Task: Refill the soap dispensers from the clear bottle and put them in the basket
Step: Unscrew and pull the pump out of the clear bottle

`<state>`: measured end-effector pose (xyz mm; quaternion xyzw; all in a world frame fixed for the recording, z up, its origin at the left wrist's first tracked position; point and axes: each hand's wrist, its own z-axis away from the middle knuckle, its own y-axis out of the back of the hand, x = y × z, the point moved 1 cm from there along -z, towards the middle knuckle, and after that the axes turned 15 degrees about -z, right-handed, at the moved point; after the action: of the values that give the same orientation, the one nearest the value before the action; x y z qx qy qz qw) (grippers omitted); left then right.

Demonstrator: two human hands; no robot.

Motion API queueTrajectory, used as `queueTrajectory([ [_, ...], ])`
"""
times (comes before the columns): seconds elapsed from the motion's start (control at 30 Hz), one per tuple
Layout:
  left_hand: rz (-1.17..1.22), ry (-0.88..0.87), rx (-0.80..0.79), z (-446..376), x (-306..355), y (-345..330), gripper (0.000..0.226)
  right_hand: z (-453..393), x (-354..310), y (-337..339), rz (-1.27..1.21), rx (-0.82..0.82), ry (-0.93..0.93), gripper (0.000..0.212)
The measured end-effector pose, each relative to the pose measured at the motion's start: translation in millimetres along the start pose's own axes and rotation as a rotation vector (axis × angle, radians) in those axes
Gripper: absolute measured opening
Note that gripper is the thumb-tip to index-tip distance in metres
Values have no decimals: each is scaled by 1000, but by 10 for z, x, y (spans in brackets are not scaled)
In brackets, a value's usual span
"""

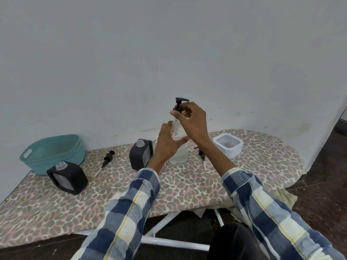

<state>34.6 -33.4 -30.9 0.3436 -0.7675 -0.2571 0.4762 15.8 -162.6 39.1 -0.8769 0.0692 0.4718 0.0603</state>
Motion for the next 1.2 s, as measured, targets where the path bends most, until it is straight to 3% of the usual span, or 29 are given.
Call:
queueTrajectory([
  [0.27,-5,-32,38,15,-3,-7,69,-238,-227,194,-77,124,74,22],
  [0.5,-9,-59,50,32,72,2,64,-295,-205,377,-186,213,-33,22],
  [0.8,-33,-74,47,69,71,5,66,-314,-272,452,-199,189,17,23],
  [1.03,-44,-75,51,72,98,5,65,-295,-247,517,-178,250,-14,24],
  [1.2,-25,-97,39,83,112,4,65,-371,-284,657,-322,339,-13,24],
])
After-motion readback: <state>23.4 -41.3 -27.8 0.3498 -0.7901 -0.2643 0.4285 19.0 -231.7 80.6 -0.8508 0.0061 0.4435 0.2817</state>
